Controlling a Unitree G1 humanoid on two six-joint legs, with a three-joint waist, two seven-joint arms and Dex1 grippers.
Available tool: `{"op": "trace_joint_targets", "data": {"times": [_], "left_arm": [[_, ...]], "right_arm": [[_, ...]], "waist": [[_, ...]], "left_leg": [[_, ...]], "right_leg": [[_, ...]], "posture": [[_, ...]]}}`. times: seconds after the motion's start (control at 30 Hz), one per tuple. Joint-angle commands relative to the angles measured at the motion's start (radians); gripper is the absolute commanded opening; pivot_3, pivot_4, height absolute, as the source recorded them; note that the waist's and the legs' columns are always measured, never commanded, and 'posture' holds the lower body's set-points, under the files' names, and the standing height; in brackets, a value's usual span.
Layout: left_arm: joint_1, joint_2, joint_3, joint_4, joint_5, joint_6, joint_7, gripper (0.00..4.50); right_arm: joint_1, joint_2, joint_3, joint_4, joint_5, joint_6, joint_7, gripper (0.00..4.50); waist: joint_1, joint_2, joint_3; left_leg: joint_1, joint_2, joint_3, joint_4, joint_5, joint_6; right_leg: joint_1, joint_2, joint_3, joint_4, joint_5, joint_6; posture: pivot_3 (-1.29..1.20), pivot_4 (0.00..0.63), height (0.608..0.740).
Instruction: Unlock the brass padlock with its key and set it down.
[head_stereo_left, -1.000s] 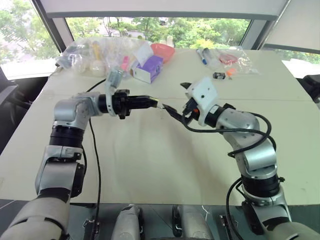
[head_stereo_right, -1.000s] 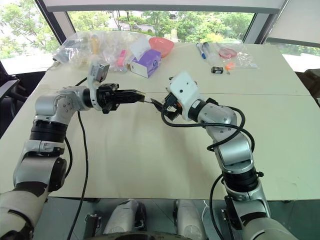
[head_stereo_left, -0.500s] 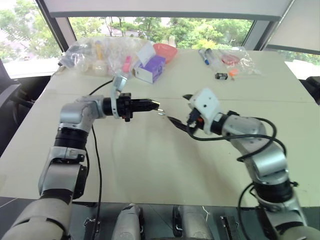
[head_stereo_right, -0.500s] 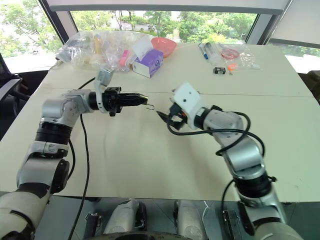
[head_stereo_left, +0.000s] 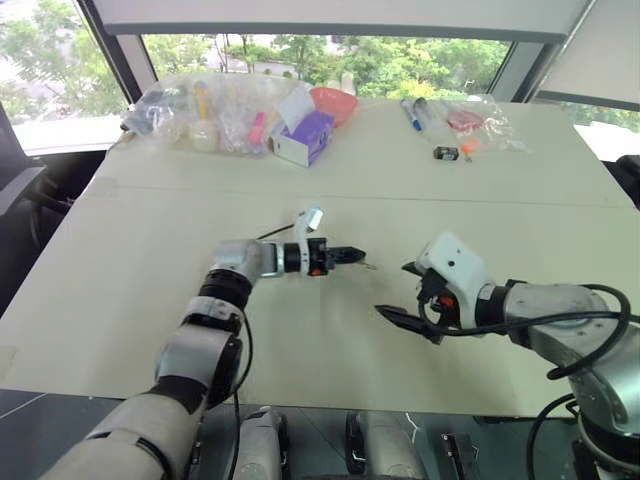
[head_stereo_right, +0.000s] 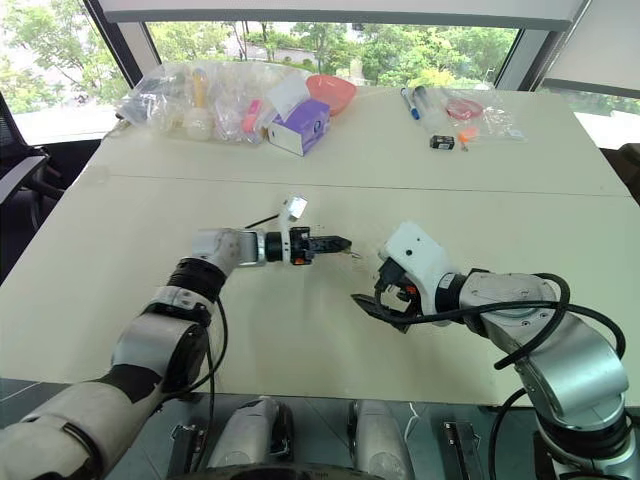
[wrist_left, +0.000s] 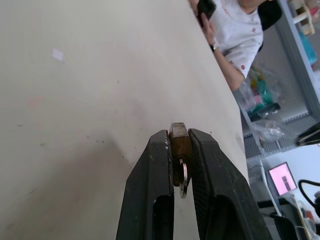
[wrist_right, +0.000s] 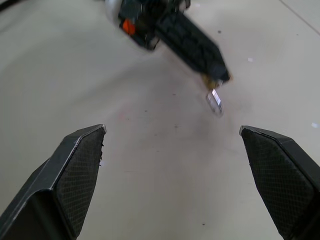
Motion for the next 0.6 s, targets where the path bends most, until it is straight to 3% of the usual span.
{"op": "trace_joint_targets", "data": {"times": [0.03, 0.27, 0.4, 0.6], "left_arm": [[-0.043, -0.012, 0.033, 0.073, 0.014, -0.053, -0.009, 1.03], [-0.044, 0.019, -0.001, 0.069, 0.07, -0.063, -0.06, 4.48], [0.019, 0.13, -0.108, -0.089, 0.215, -0.249, -0.03, 4.48], [0.16, 0.262, -0.015, -0.471, 0.128, -0.177, -0.01, 4.48]], "right_arm": [[-0.02, 0.002, -0.001, -0.014, 0.009, -0.012, -0.04, 4.5], [-0.012, -0.014, -0.004, 0.0, 0.02, -0.03, -0.065, 4.5], [0.008, -0.034, 0.003, -0.002, 0.024, -0.046, -0.074, 4.5], [0.047, -0.028, 0.035, 0.055, -0.016, -0.139, -0.128, 4.5]], "waist": [[0.0, 0.0, 0.0], [0.0, 0.0, -0.001], [-0.014, 0.0, -0.001], [-0.025, 0.0, -0.001]], "left_leg": [[0.0, 0.0, 0.0, 0.0, 0.0, 0.0], [0.0, 0.0, 0.0, 0.0, 0.0, 0.0], [0.002, 0.0, 0.0, 0.0, 0.0, 0.0], [0.001, 0.002, -0.001, -0.001, 0.0, -0.001]], "right_leg": [[0.0, 0.0, 0.0, 0.0, 0.0, 0.0], [0.001, 0.0, 0.0, 0.0, 0.0, 0.0], [0.002, 0.0, 0.0, 0.0, 0.0, 0.0], [-0.001, 0.001, 0.001, 0.002, 0.0, -0.001]], "posture": [[0.0, 0.15, 0.734], [0.0, 0.15, 0.734], [0.0, 0.15, 0.734], [0.0, 0.15, 0.734]]}}
